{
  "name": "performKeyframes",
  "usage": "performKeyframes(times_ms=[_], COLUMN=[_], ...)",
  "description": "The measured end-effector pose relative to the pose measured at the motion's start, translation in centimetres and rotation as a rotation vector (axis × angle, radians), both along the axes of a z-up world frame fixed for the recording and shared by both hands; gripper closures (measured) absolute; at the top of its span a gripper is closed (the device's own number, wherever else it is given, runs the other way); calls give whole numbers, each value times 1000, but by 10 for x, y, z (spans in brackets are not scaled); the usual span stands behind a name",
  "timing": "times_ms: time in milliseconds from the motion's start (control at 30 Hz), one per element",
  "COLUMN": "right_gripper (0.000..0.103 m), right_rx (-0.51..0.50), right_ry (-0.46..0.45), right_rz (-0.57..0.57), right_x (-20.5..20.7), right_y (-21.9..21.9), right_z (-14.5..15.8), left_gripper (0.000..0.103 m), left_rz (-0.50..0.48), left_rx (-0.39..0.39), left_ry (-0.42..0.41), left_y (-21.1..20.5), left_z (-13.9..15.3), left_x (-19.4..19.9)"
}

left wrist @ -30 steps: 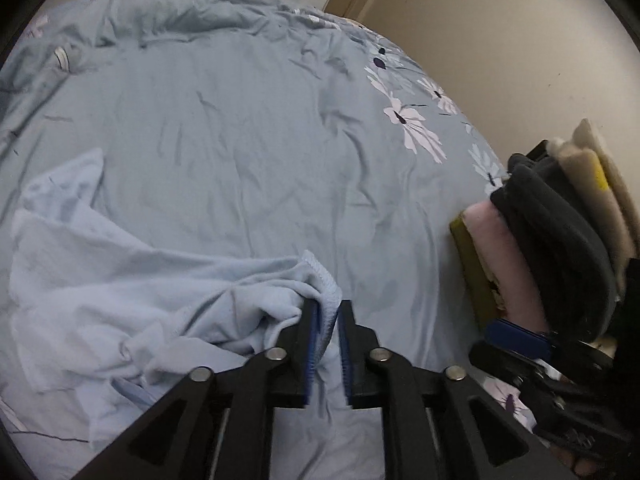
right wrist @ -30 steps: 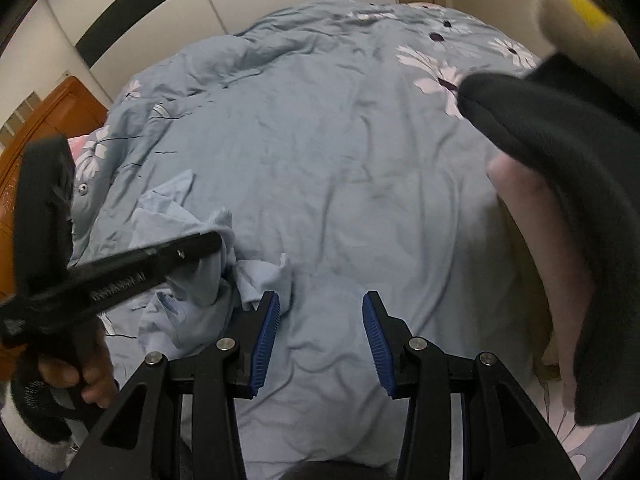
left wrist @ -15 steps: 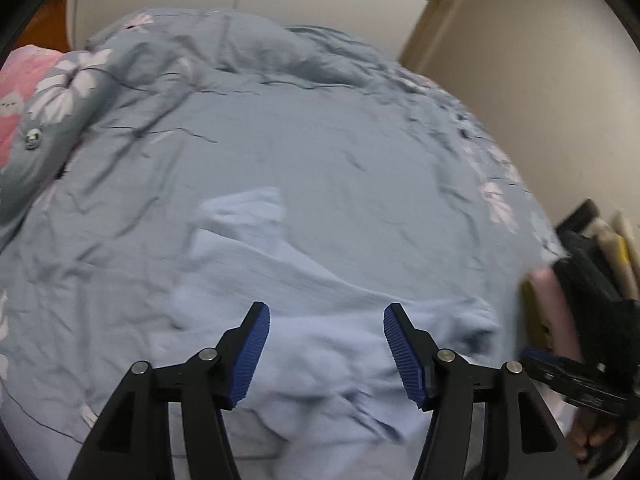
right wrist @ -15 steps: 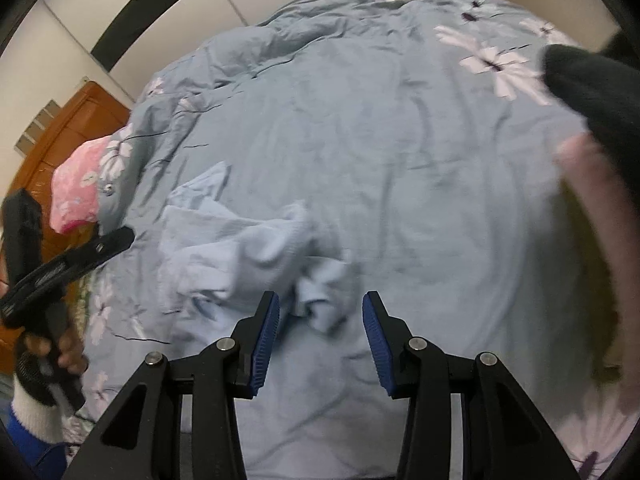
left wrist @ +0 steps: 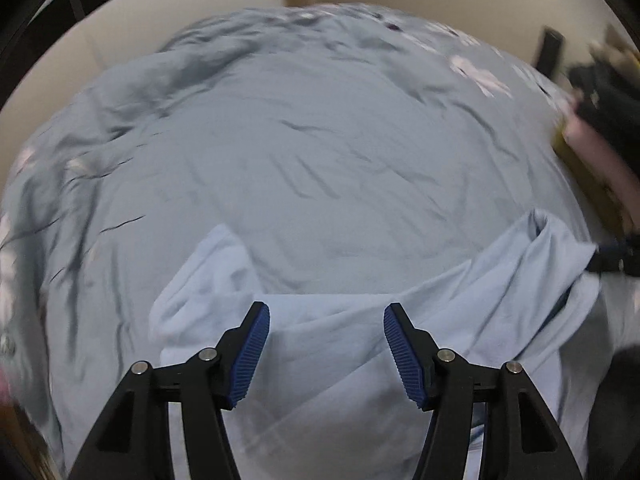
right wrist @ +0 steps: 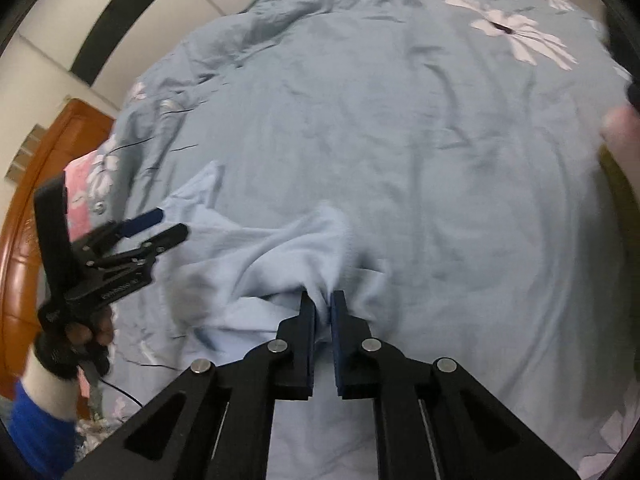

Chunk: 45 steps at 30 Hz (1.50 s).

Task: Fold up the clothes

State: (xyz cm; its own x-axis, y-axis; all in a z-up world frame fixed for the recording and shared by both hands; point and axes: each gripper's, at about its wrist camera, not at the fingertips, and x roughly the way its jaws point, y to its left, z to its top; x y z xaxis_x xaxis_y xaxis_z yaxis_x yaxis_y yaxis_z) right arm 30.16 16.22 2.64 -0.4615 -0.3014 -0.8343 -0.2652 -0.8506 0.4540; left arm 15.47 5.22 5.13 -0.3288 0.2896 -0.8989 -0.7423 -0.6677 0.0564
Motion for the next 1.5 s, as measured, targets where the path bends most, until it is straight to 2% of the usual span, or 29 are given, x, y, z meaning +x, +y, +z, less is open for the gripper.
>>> performKeyframes(times_ms=[133, 167, 200, 267, 300, 367, 533, 733, 867, 967, 1100, 1133, 1200, 1233, 1267, 1333, 1433, 1500], right_gripper=[97, 97, 97, 97, 97, 98, 98, 100, 100, 100, 100, 100, 100, 100, 100, 100, 100, 100], right_rx=[38, 42, 44, 48, 49, 53, 67, 138, 218, 258, 286, 291, 296, 298, 300, 295, 305, 312], right_ry=[-23, -21, -18, -11, -8, -1, 26, 174, 249, 263, 236, 226, 210, 202, 194, 182, 175, 172], right_rz=[-12, -13, -14, -18, -19, -23, -31, -35, -63, -92, -103, -106, -110, -113, -115, -112, -99, -90], right_x=[7, 8, 9, 10, 11, 13, 16, 23, 37, 50, 63, 66, 70, 73, 75, 77, 76, 75], right_y=[13, 13, 13, 14, 14, 15, 16, 11, 11, 14, 18, 20, 25, 29, 32, 36, 36, 36], right_z=[-10, -10, -9, -7, -6, -5, 5, 73, 114, 125, 119, 116, 111, 108, 105, 99, 96, 95], left_gripper=[40, 44, 50, 90, 98, 103, 103, 103, 101, 101, 99, 95, 78, 65, 59, 58, 58, 61], left_rz=[-116, -135, -155, -165, -157, -141, -45, 71, 201, 314, 451, 473, 484, 490, 502, 527, 622, 639], left_rx=[-48, -65, -82, -112, -100, -77, 23, 142, 147, 155, 207, 229, 247, 256, 266, 288, 384, 411], left_ry=[-73, -78, -83, -98, -107, -123, -44, 52, 64, 10, -101, -132, -170, -189, -198, -217, -285, -295], left_y=[14, 16, 19, 21, 20, 17, -6, -34, -70, -92, -101, -100, -93, -89, -86, -80, -78, -78], left_z=[-15, -18, -21, -26, -26, -26, 21, 76, 83, 67, 37, 30, 16, 9, 5, -4, -16, -17], left_x=[1, 2, 3, 5, 6, 7, 14, 22, 19, 10, -11, -16, -24, -28, -34, -46, -64, -67])
